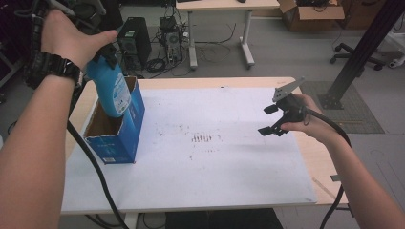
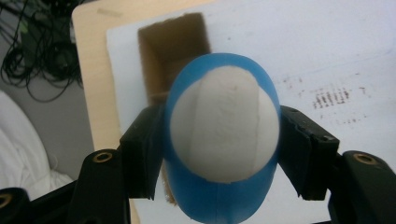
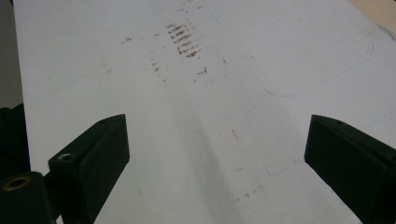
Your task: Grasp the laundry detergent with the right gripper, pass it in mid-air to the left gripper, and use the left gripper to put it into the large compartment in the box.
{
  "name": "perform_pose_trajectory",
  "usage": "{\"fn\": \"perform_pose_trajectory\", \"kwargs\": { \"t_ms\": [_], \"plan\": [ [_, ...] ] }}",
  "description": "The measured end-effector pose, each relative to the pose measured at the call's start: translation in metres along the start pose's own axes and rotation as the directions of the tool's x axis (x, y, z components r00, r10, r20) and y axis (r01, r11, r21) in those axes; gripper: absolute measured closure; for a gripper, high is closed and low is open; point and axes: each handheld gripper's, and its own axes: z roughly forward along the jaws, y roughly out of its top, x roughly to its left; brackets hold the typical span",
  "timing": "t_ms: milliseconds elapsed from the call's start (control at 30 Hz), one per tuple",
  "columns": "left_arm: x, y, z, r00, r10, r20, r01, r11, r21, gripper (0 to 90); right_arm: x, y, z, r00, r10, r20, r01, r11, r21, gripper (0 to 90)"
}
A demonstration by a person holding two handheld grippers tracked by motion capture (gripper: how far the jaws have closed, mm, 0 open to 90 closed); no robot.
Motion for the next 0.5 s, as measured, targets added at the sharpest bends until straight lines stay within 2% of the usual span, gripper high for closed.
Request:
{"fn": "perform_pose_trajectory", "kwargs": {
  "t_ms": [233,500],
  "plan": [
    [0.018,-0.01,0.017,0.9977,-0.068,0.008,0.068,0.9976,0.013,38.0,-0.005,-0.017,-0.01,0.9995,0.025,0.019,-0.025,1.0,0.005,7.1],
    [0.026,-0.023,0.051,0.9953,-0.097,0.0,0.097,0.9941,0.05,38.0,-0.006,-0.027,-0.014,0.999,0.037,0.024,-0.037,0.999,0.004,7.2]
  ]
}}
